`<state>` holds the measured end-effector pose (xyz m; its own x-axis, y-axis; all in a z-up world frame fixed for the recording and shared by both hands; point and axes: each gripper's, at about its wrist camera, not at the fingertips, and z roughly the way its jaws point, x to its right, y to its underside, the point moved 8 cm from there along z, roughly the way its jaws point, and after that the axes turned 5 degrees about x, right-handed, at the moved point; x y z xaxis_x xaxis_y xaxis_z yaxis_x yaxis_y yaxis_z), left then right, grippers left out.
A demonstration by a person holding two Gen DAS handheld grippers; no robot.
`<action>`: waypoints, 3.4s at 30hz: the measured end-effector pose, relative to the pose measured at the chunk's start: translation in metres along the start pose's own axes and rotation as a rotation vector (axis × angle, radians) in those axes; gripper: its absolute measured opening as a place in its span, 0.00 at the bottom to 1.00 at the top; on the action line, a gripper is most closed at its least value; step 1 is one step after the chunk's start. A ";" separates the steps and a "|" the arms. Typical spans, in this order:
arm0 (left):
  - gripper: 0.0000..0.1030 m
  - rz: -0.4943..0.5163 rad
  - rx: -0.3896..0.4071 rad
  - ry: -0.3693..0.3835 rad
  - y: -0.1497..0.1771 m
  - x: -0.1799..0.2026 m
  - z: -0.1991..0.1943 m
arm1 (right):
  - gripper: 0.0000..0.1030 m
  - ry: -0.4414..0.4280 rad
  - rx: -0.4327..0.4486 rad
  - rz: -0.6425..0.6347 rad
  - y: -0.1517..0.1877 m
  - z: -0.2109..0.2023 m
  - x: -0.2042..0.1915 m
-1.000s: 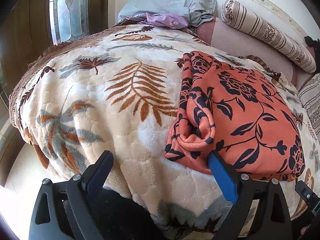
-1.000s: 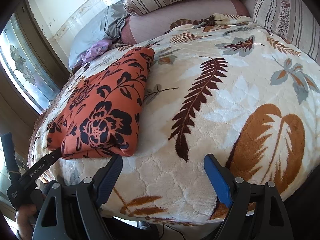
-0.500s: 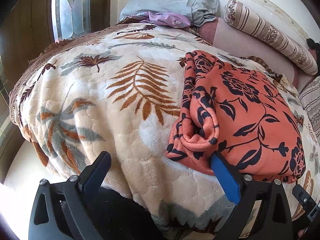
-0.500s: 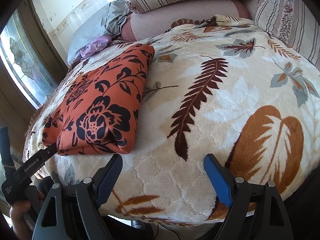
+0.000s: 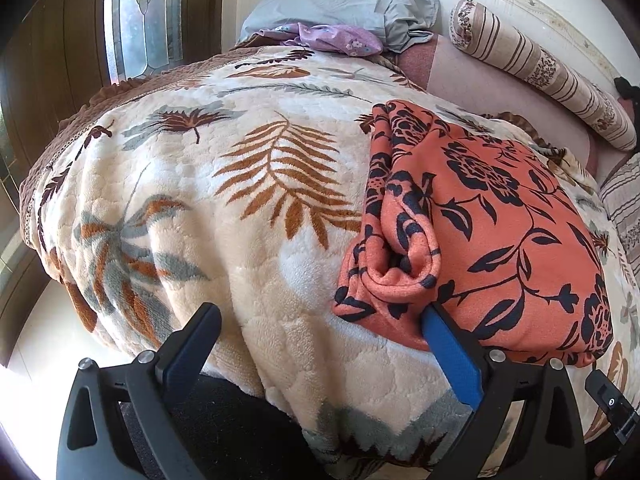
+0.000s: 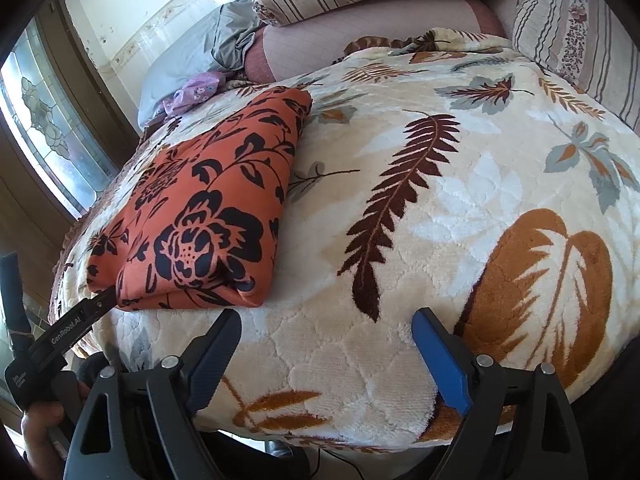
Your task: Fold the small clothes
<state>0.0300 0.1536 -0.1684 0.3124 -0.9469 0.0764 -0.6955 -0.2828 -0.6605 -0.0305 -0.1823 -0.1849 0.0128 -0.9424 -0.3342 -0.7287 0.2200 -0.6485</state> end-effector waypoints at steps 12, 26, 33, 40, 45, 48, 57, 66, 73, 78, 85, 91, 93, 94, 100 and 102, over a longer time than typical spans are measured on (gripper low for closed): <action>0.98 0.001 0.000 -0.001 0.000 0.000 0.000 | 0.91 -0.016 0.003 0.004 0.001 0.001 -0.001; 1.00 -0.004 -0.002 -0.009 0.002 -0.003 0.001 | 0.97 -0.018 0.005 -0.029 0.005 0.002 -0.006; 1.00 -0.006 -0.001 -0.010 0.002 -0.003 0.000 | 0.97 -0.024 0.001 -0.016 0.004 0.001 -0.006; 1.00 0.042 0.098 0.015 -0.014 0.010 -0.028 | 0.97 -0.057 0.060 0.115 -0.010 -0.013 0.010; 1.00 0.160 0.218 0.072 -0.039 0.048 -0.057 | 0.97 -0.078 0.187 0.142 -0.031 -0.035 0.016; 1.00 0.175 0.223 0.141 -0.053 0.070 -0.061 | 0.97 -0.223 0.087 0.187 -0.027 -0.023 0.003; 1.00 0.052 -0.083 0.133 -0.056 0.059 0.023 | 0.95 -0.383 -0.051 0.295 -0.050 0.007 -0.010; 0.96 0.006 -0.122 0.126 -0.051 0.041 0.030 | 0.89 -0.397 -0.108 0.238 -0.074 0.032 -0.033; 0.93 -0.073 -0.047 0.217 -0.090 0.043 0.017 | 0.89 -0.362 -0.129 0.153 -0.105 0.057 -0.048; 0.93 -0.057 -0.173 0.147 -0.072 0.044 0.055 | 0.89 -0.325 -0.205 0.102 -0.103 0.088 -0.057; 0.93 -0.004 -0.157 0.155 -0.074 0.048 0.057 | 0.76 -0.325 -0.242 0.076 -0.089 0.106 -0.062; 0.91 0.005 -0.162 0.167 -0.076 0.051 0.064 | 0.67 -0.323 -0.258 0.047 -0.092 0.109 -0.065; 0.79 0.007 -0.177 0.213 -0.074 0.057 0.065 | 0.63 -0.321 -0.261 0.037 -0.092 0.110 -0.068; 0.68 -0.001 -0.192 0.252 -0.073 0.060 0.066 | 0.59 -0.321 -0.265 0.031 -0.092 0.110 -0.069; 0.32 -0.088 -0.260 0.424 -0.072 0.067 0.068 | 0.38 -0.302 -0.288 -0.075 -0.100 0.105 -0.088; 0.28 -0.083 -0.236 0.444 -0.079 0.073 0.058 | 0.34 -0.290 -0.256 -0.168 -0.112 0.091 -0.101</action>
<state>0.1453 0.1161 -0.1537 0.1029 -0.8791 0.4655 -0.8232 -0.3379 -0.4563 0.1122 -0.0888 -0.1403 0.3115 -0.8420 -0.4405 -0.8462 -0.0348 -0.5318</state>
